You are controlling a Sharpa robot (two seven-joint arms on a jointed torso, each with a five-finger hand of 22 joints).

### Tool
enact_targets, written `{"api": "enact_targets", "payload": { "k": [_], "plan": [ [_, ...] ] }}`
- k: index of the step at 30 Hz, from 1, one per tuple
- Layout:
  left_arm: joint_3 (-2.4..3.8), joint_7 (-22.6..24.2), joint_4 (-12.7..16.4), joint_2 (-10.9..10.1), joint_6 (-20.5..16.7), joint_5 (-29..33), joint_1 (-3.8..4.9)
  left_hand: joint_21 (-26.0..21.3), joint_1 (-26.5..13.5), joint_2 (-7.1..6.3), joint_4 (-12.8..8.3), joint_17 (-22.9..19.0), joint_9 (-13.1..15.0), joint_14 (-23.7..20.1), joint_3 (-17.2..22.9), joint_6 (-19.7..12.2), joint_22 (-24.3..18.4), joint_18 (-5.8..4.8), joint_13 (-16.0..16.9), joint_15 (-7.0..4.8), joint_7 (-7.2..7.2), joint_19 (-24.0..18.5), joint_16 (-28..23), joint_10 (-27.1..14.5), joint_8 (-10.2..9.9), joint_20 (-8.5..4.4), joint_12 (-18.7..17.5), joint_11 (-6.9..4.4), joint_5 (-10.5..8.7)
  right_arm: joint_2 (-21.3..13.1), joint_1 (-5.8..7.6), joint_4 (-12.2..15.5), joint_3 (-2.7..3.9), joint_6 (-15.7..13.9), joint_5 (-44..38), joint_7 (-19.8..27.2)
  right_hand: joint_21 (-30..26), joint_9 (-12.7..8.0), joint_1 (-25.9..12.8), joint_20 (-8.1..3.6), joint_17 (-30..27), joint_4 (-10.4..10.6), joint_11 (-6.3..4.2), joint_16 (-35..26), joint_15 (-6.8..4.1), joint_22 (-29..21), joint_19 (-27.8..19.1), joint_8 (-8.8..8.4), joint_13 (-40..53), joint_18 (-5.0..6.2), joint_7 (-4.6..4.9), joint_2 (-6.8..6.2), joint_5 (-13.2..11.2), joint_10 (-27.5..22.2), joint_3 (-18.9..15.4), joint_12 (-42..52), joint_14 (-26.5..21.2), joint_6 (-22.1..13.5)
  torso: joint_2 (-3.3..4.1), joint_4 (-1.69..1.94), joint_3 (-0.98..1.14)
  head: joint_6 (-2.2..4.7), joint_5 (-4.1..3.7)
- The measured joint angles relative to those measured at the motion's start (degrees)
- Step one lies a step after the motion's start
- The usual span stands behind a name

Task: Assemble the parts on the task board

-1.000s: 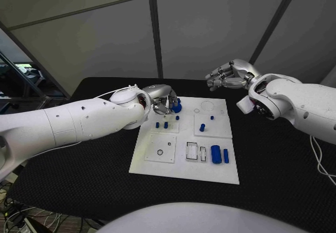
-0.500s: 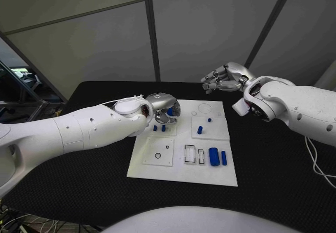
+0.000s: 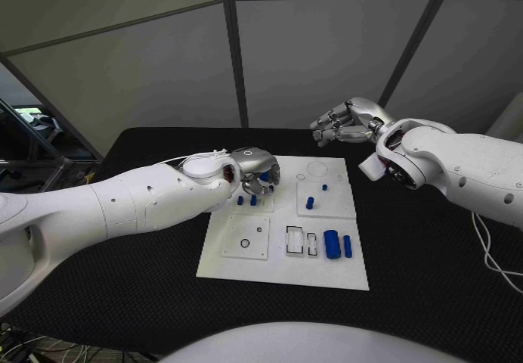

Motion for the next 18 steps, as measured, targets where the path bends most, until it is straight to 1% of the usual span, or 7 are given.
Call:
{"api": "enact_targets", "payload": {
  "k": [3, 4, 7, 11, 16, 18],
  "plan": [
    [0.01, -0.04, -0.62, 0.44, 0.39, -0.18, -0.01, 1.22, 0.31, 0.31, -0.13, 0.57, -0.10, 0.41, 0.13, 0.06, 0.00, -0.01, -0.15, 0.01, -0.06, 0.19, 0.49, 0.19, 0.00, 0.03, -0.21, -0.19, 0.00, 0.05, 0.00, -0.01, 0.00, 0.00, -0.01, 0.00, 0.00, 0.00, 0.00, 0.00, 0.00, 0.00, 0.00, 0.00, 0.00, 0.00, 0.00, 0.00, 0.00, 0.01, 0.00, 0.00, 0.00, 0.00, 0.00, 0.00, 0.00, 0.00, 0.00, 0.00, 0.00, 0.04, -0.03],
    [0.01, -0.07, -0.92, 0.62, 0.54, -0.24, -0.02, 1.54, 0.34, 0.34, -0.13, 0.70, -0.10, 0.41, 0.13, 0.20, 0.00, 0.00, -0.15, 0.01, -0.21, 0.39, 0.66, 0.30, 0.00, -0.17, -0.43, -0.09, 0.00, 0.08, 0.00, -0.02, 0.00, 0.00, -0.02, 0.00, 0.00, 0.00, 0.00, 0.00, 0.00, 0.00, 0.00, 0.00, 0.00, 0.00, 0.00, 0.00, 0.00, 0.00, 0.00, 0.00, 0.00, 0.00, 0.00, 0.00, 0.00, 0.00, 0.00, 0.00, 0.00, 0.04, -0.03],
    [0.02, -0.13, -1.58, 0.97, 0.92, -0.36, -0.03, 2.09, 0.45, 0.45, -0.29, 1.00, -0.17, 0.67, 0.29, 0.41, 0.00, -0.02, -0.25, 0.07, 0.00, 0.60, 0.77, 0.40, -0.22, 0.05, -0.58, 0.01, 0.00, 0.12, 0.00, -0.02, 0.00, 0.00, -0.04, 0.00, 0.00, 0.00, 0.00, 0.00, 0.00, 0.00, 0.00, 0.00, 0.00, 0.00, 0.00, 0.00, 0.00, 0.00, 0.00, 0.00, 0.00, 0.00, 0.00, 0.00, 0.00, 0.00, 0.00, 0.00, 0.00, 0.05, -0.03],
    [0.03, -0.19, -2.50, 1.44, 1.28, -0.46, -0.04, 2.40, 0.45, 0.45, -0.12, 1.18, -0.23, 0.82, 0.46, 0.41, -0.01, -0.03, -0.32, 0.01, 0.00, 0.60, 0.89, 0.40, -0.22, 0.05, -0.84, 0.01, 0.00, 0.14, 0.00, -0.03, 0.00, 0.00, -0.05, 0.01, 0.00, 0.00, 0.00, 0.00, 0.00, 0.00, 0.00, 0.00, 0.00, 0.00, 0.00, 0.00, 0.00, 0.00, 0.00, 0.00, 0.00, 0.00, 0.00, 0.00, 0.00, 0.00, 0.01, 0.01, -0.02, -0.09, -0.02],
    [0.05, -0.35, -3.09, 1.90, 1.62, -0.53, -0.04, 2.95, 0.44, 0.48, -0.29, 1.32, -0.36, 0.93, 0.63, 0.41, -0.01, -0.03, -0.50, 0.12, 0.00, 0.80, 1.11, 0.40, -0.46, -0.16, -1.11, 0.01, 0.00, 0.22, 0.00, -0.04, 0.00, 0.00, -0.07, 0.01, 0.00, 0.00, 0.00, 0.00, 0.00, 0.00, 0.00, 0.00, 0.00, 0.00, 0.00, 0.00, 0.00, 0.00, 0.00, 0.00, 0.00, 0.00, 0.00, 0.00, 0.00, 0.00, 0.01, 0.04, -0.02, -0.33, 0.20],
    [0.06, -0.42, -3.29, 2.10, 1.75, -0.55, -0.05, 3.13, 0.44, 0.92, -0.29, 1.38, -0.40, 1.02, 0.62, 0.41, -0.01, -0.03, -0.52, 0.22, 0.00, 1.01, 1.32, 0.40, -0.47, 0.05, -1.23, 0.01, 0.00, 0.23, 0.00, -0.05, 0.00, 0.00, -0.07, 0.01, 0.00, 0.00, 0.00, 0.00, 0.00, 0.00, 0.00, 0.00, 0.00, 0.00, 0.00, 0.00, 0.00, 0.00, 0.00, 0.00, 0.00, 0.00, 0.00, 0.00, 0.00, 0.00, 0.01, 0.05, -0.02, -0.39, 0.21]
  ]
}}
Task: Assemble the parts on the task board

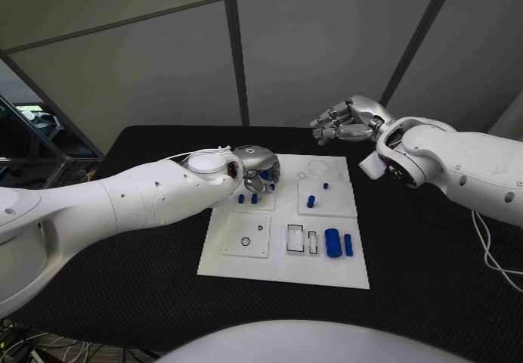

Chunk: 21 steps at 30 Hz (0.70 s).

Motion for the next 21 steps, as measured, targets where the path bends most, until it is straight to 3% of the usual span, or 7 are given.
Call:
{"api": "enact_targets", "payload": {
  "k": [6, 15, 21],
  "plan": [
    [0.01, -0.26, -0.78, 0.55, 0.59, -0.04, 0.00, 0.60, 0.00, 0.00, 0.00, 0.12, -0.08, 0.00, 0.32, 0.00, 0.00, 0.00, -0.06, 0.00, 0.00, -0.01, 0.00, 0.20, -0.25, 0.00, 0.00, 0.20, 0.00, 0.15, 0.00, -0.04, 0.00, 0.00, -0.01, 0.00, 0.00, 0.00, 0.00, 0.00, 0.00, 0.00, 0.00, 0.00, 0.00, 0.00, 0.00, 0.00, 0.00, 0.00, 0.00, 0.00, 0.00, 0.00, 0.00, 0.00, 0.00, 0.00, -0.01, 0.02, 0.01, -0.12, 0.02],
    [0.02, -0.51, -1.69, 1.34, 1.76, -0.06, -0.01, 3.98, -0.02, 0.47, -0.16, 1.27, -0.26, 0.72, 0.80, 0.41, -0.01, 0.04, -0.11, -0.31, 0.41, 0.82, 0.80, 2.67, -0.86, -0.22, -0.22, -0.43, 0.00, 0.29, 0.00, -0.08, 0.00, 0.01, -0.01, 0.00, 0.00, 0.00, 0.00, 0.00, 0.00, 0.00, 0.00, 0.00, 0.00, 0.00, 0.00, 0.00, 0.00, 0.00, 0.00, 0.00, 0.00, 0.00, 0.00, 0.00, 0.00, 0.00, -0.01, 0.02, 0.02, -0.23, 0.07],
    [0.02, -0.68, -2.10, 1.60, 2.57, -0.07, -0.01, 4.50, -0.01, 0.45, -0.31, 1.35, -0.32, 0.71, 0.95, 0.41, -0.01, 0.03, -0.11, -0.31, 0.41, 0.81, 0.80, 3.07, -0.85, -0.22, -0.48, -0.42, 0.00, 0.26, 0.00, -0.04, 0.00, 0.01, -0.01, 0.01, 0.00, 0.00, 0.00, 0.00, 0.00, 0.00, 0.00, 0.00, 0.00, 0.00, 0.00, 0.00, 0.00, 0.00, 0.00, 0.00, 0.00, 0.00, 0.00, 0.00, 0.00, 0.00, -0.01, 0.02, 0.01, -0.24, 0.53]
  ]
}}
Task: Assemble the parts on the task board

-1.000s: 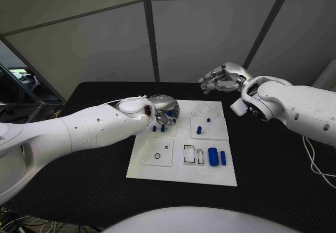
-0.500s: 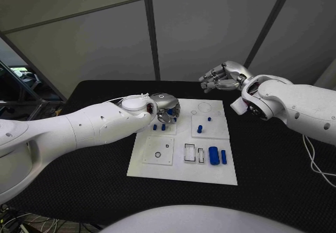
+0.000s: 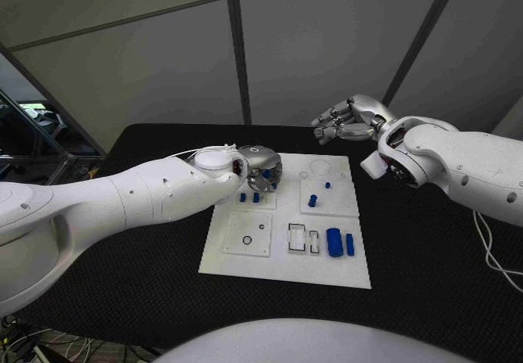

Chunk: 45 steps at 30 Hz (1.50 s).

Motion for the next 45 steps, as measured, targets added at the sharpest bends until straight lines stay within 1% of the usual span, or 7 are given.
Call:
{"api": "enact_targets", "payload": {
  "k": [12, 15, 23, 35, 37, 39, 45],
  "plan": [
    [0.00, -0.06, -0.50, 0.25, 0.98, -0.02, -0.07, 1.09, 0.38, 0.37, -0.23, 0.29, 0.01, 0.20, 0.55, 0.93, 0.00, 0.00, 0.00, -0.20, 0.11, 0.20, 0.30, 1.88, -0.23, -0.21, -0.28, -0.21, 0.00, 0.09, 0.00, 0.02, 0.00, 0.00, -0.01, 0.00, 0.00, 0.00, 0.00, 0.00, -0.04, -0.19, 0.00, 0.00, 0.00, -0.05, 0.00, 0.26, -0.06, 0.00, 0.00, 0.00, 0.00, 0.00, 0.19, 0.00, 0.00, 0.00, -0.01, 0.02, 0.01, -0.27, -0.12],
    [0.00, 0.00, -0.52, 0.25, 1.01, -0.02, -0.07, 1.68, 0.68, 0.68, -0.41, 0.46, 0.00, 0.20, 0.92, 1.67, -0.01, 0.00, 0.00, -0.20, 0.00, 0.20, 0.66, 2.67, -0.23, -0.21, -0.70, -0.61, 0.00, 0.10, 0.00, 0.01, 0.00, 0.01, -0.01, 0.00, 0.00, 0.00, 0.00, 0.00, -0.05, -0.19, 0.00, 0.00, 0.00, -0.05, 0.00, 0.28, -0.06, 0.00, 0.00, 0.00, 0.00, 0.00, 0.19, 0.00, 0.00, 0.00, -0.02, 0.02, 0.01, -0.33, -0.14],
    [0.04, 0.24, -0.64, 0.25, 0.94, -0.03, -0.08, 3.16, 0.39, 0.97, -0.63, 0.92, 0.00, 0.42, 1.89, 3.21, -0.01, 0.00, -0.50, -0.42, -0.27, 0.40, 0.97, 5.18, -1.56, -0.41, -4.23, -0.77, 0.00, 0.12, 0.00, 0.01, 0.00, 0.01, -0.02, -0.01, 0.00, 0.00, 0.00, 0.00, -0.05, -0.19, 0.00, 0.00, 0.00, -0.05, 0.00, 0.28, -0.06, 0.00, 0.00, 0.00, 0.00, 0.00, 0.19, 0.00, 0.00, 0.00, -0.03, 0.03, 0.00, -0.46, -0.17],
    [0.11, 0.82, 0.00, -0.39, 0.08, 0.29, -0.39, 3.87, 0.08, 1.28, -0.79, 1.24, 0.03, 0.21, 2.05, 4.91, -0.01, 0.00, -0.52, -0.62, 0.00, 0.40, 1.20, 7.59, -2.01, -0.41, -5.89, -0.99, 0.00, 0.04, 0.00, 0.02, 0.00, 0.01, -0.02, -0.02, 0.00, 0.00, 0.00, 0.00, -0.05, -0.19, 0.00, 0.00, 0.00, -0.04, 0.00, 0.28, -0.05, 0.00, 0.00, 0.00, 0.00, 0.00, 0.19, 0.00, 0.00, 0.00, -0.03, 0.03, 0.01, -0.57, -0.05],
    [0.43, 0.89, 0.39, -0.80, -0.10, 0.45, -0.48, 3.87, 0.08, 1.27, -0.79, 1.24, 0.07, 0.20, 2.05, 4.91, -0.01, 0.00, -0.51, -0.62, 0.00, 0.40, 1.20, 7.69, -2.01, -0.41, -6.15, -0.93, 0.00, -0.01, 0.00, 0.03, 0.00, 0.01, -0.02, -0.02, 0.00, 0.00, 0.00, 0.00, -0.05, -0.19, 0.00, 0.00, 0.00, -0.04, 0.00, 0.28, -0.05, 0.00, 0.00, 0.00, 0.00, 0.00, 0.19, 0.00, 0.00, 0.00, -0.03, 0.06, 0.01, -0.57, -0.14],
    [1.06, 0.91, 0.84, -1.21, -0.35, 0.63, -0.54, 3.87, 0.08, 1.27, -0.79, 1.25, 0.08, 0.20, 2.05, 4.91, -0.01, 0.00, -0.51, -0.62, 0.00, 0.40, 1.20, 7.69, -2.26, -0.41, -6.19, -0.93, 0.00, -0.03, 0.00, 0.03, 0.00, 0.01, -0.02, -0.02, 0.00, 0.00, 0.00, 0.00, -0.05, -0.19, 0.00, 0.00, 0.00, -0.04, 0.00, 0.28, -0.05, 0.00, 0.00, 0.00, 0.00, 0.00, 0.19, 0.00, 0.00, 0.00, -0.03, 0.09, 0.01, -0.55, -0.18],
    [3.97, 0.92, 2.61, -2.67, -1.23, 1.12, -0.56, 3.87, 0.08, 1.27, -0.96, 1.37, 0.08, 0.20, 2.21, 4.91, -0.01, 0.00, -0.57, -0.62, 0.00, 0.40, 1.22, 7.69, -2.47, -0.41, -6.70, -0.93, 0.00, -0.15, 0.00, 0.05, 0.00, 0.02, -0.02, -0.02, 0.00, 0.00, 0.00, 0.00, -0.05, -0.19, 0.00, 0.00, 0.00, -0.04, 0.00, 0.28, -0.05, 0.00, 0.00, 0.00, 0.00, 0.00, 0.19, 0.00, 0.00, 0.00, -0.06, 0.13, 0.01, -0.44, -0.12]
  ]
}}
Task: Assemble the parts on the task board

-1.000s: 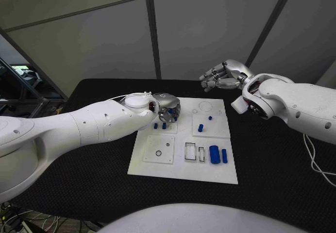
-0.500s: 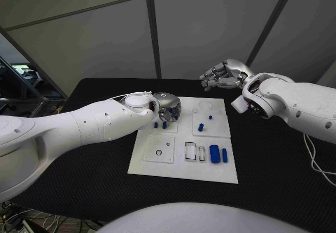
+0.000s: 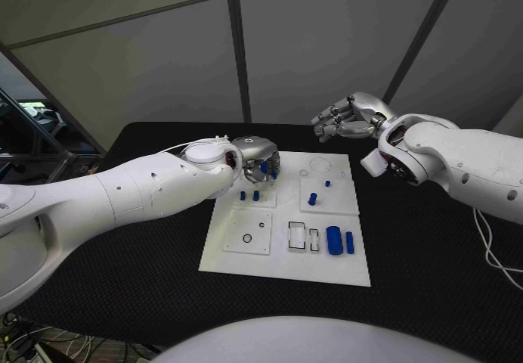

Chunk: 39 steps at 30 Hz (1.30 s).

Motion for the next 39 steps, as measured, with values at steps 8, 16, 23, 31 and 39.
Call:
{"api": "enact_targets", "payload": {
  "k": [8, 16, 23, 31, 39],
  "plan": [
    [1.72, -0.11, 1.85, -1.99, -0.53, 0.29, -0.17, 0.31, -0.19, 0.18, 0.00, 0.16, -0.01, 0.00, 0.00, 0.41, 0.00, 0.00, 0.00, 0.00, 0.00, 0.00, 0.21, 0.20, -0.08, 0.00, -0.21, 0.21, 0.00, -0.02, 0.00, -0.06, 0.00, 0.02, -0.02, -0.01, 0.00, 0.00, 0.00, 0.00, 0.00, 0.00, 0.00, 0.00, 0.00, 0.00, 0.00, 0.00, 0.00, 0.00, 0.00, 0.00, 0.00, 0.00, 0.00, 0.00, 0.00, 0.00, -0.01, 0.00, 0.00, 0.14, 0.34],
    [1.97, -0.38, 2.61, -4.34, -0.26, 0.44, -0.52, 0.31, -0.42, 0.05, 0.00, 0.16, -0.01, 0.00, 0.00, 0.41, 0.00, 0.00, 0.01, 0.00, 0.00, 0.00, 0.20, 0.20, -0.08, 0.00, -0.58, 0.21, 0.00, -0.02, 0.00, -0.18, 0.00, 0.02, -0.03, -0.03, 0.00, 0.00, 0.00, 0.00, 0.00, 0.00, 0.00, 0.00, 0.00, 0.00, 0.00, 0.00, 0.00, 0.00, 0.00, 0.00, 0.00, 0.00, 0.00, 0.00, 0.00, 0.00, -0.01, 0.00, 0.03, 0.25, 0.64],
    [1.98, -0.78, 3.10, -6.15, 0.33, 0.48, -0.84, 0.31, -0.47, -0.01, 0.00, 0.15, -0.01, 0.00, 0.00, 0.40, 0.00, 0.00, 0.01, 0.00, 0.00, 0.00, 0.20, 0.20, -0.17, 0.00, -0.58, 0.21, 0.00, -0.15, 0.00, -0.21, 0.00, 0.02, -0.03, -0.03, 0.00, 0.00, 0.00, 0.00, 0.00, 0.00, 0.00, 0.00, 0.00, 0.01, 0.00, 0.00, 0.00, 0.00, 0.00, 0.00, 0.00, 0.00, 0.00, 0.00, 0.00, 0.00, -0.01, -0.03, 0.02, 0.16, 0.79],
    [1.99, -1.26, 3.07, -7.28, 0.59, 0.52, -0.90, 0.31, -0.46, -0.01, 0.00, 0.15, -0.01, 0.00, 0.00, 0.40, 0.00, 0.00, 0.02, 0.00, 0.00, 0.00, 0.20, 0.40, -0.30, 0.00, -0.58, 0.00, 0.00, -0.16, 0.00, -0.29, -0.01, 0.02, -0.06, -0.03, 0.00, 0.00, 0.00, 0.00, 0.01, 0.00, 0.00, 0.00, 0.00, 0.01, 0.00, 0.00, 0.01, 0.00, 0.00, 0.00, 0.00, 0.00, 0.00, 0.00, 0.00, 0.00, -0.01, -0.09, -0.02, 0.23, 0.86],
    [1.99, -1.50, 3.23, -7.51, 1.04, 0.54, -0.91, 0.31, -0.46, -0.02, 0.00, 0.14, -0.01, 0.00, 0.00, 0.40, -0.01, 0.00, 0.02, 0.01, 0.00, 0.00, 0.20, 0.60, -0.30, 0.00, -0.81, 0.20, 0.00, -0.08, -0.01, -0.39, -0.01, 0.02, -0.09, -0.03, 0.00, 0.00, 0.00, 0.00, 0.01, 0.00, 0.00, 0.00, 0.00, 0.01, 0.00, 0.00, 0.01, 0.00, 0.00, 0.00, 0.00, 0.00, 0.00, 0.00, 0.00, 0.00, 0.02, -0.13, -0.02, 0.10, 0.87]
  ]
}}
